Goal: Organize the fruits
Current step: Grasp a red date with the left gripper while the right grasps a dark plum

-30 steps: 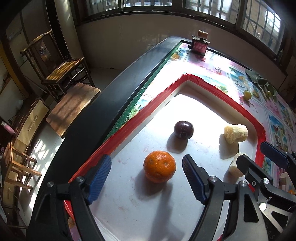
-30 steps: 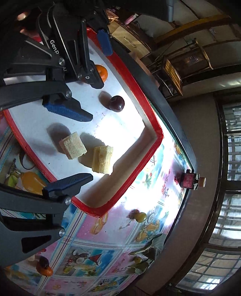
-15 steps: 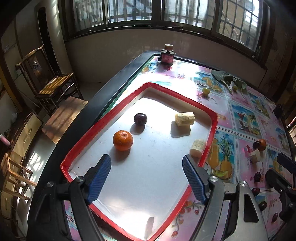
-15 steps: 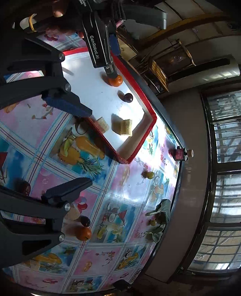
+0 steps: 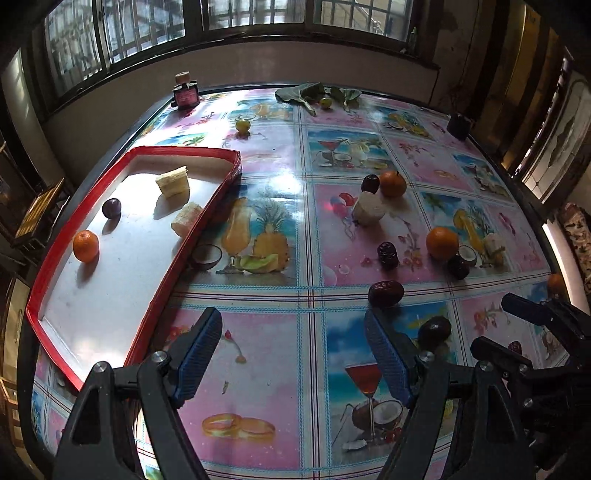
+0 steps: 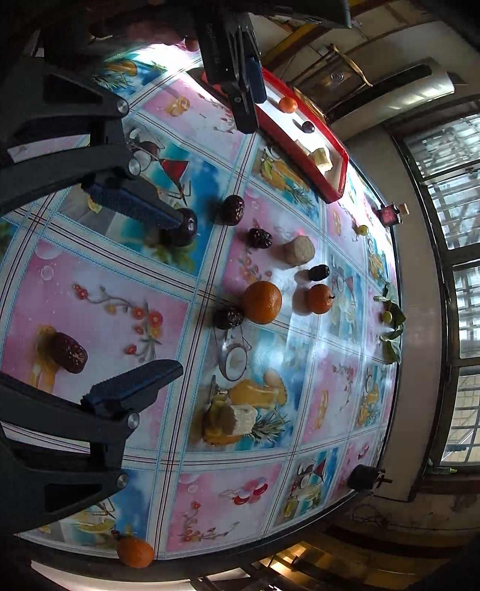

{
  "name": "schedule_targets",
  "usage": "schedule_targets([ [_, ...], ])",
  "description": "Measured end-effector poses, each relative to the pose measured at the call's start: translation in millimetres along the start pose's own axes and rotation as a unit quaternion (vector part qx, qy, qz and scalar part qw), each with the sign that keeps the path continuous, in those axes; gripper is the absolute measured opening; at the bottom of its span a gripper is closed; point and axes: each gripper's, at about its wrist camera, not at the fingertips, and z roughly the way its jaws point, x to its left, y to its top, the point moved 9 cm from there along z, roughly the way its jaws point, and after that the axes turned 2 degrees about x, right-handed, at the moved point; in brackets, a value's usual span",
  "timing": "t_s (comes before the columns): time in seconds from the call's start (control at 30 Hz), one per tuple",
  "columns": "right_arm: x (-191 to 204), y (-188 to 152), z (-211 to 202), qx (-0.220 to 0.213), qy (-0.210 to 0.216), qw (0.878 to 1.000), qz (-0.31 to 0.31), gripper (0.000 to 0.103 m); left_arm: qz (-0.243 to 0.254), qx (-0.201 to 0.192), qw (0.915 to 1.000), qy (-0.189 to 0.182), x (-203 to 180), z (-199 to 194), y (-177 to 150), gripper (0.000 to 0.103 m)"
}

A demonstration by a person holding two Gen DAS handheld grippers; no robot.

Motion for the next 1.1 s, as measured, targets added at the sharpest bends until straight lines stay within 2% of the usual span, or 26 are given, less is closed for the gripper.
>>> schedule_targets([
  [0.1, 23.4, -0.6, 17.7, 0.006, 0.017, 0.999, -0.03, 0.074, 0.008, 0.001, 0.9999, 0.012, 0.8, -2.2, -2.8, 0.079],
  [0.27, 30.4, 3.1, 41.7, 0.018, 0.032, 0.999, -0.037, 0.074, -0.002, -0.002, 0.9998, 0.018, 6.6, -5.5, -6.1, 0.079],
  [0.4, 37.3, 4.2, 48.0, 0.02, 0.037, 0.997, -0.065, 0.054, 0.001, 0.002, 0.9998, 0.018, 5.3, -2.1, -8.2, 0.079],
  [0.5, 39.2, 4.0, 47.8, 0.021, 0.049, 0.996, -0.069, 0.033, 0.008, 0.0, 0.9999, 0.01, -1.0, -0.6, -6.8, 0.079],
  [0.83, 16.9, -15.5, 30.6, 0.024, 0.03, 0.998, -0.059, 0.032, 0.062, 0.001, 0.9959, -0.066, -56.3, 12.7, 3.0, 0.079],
  [1.03, 14.5, -14.2, 31.3, 0.019, 0.033, 0.998, -0.043, 0.032, 0.074, 0.014, 0.9933, -0.087, -73.0, 32.7, 8.7, 0.078],
  [1.07, 14.6, -14.3, 31.1, 0.018, 0.032, 0.998, -0.043, 0.032, 0.074, 0.016, 0.9936, -0.084, -73.5, 35.7, 9.5, 0.076],
  [1.1, 14.2, -14.5, 31.1, 0.017, 0.033, 0.998, -0.041, 0.032, 0.074, 0.02, 0.9936, -0.084, -73.6, 38.7, 9.9, 0.07],
])
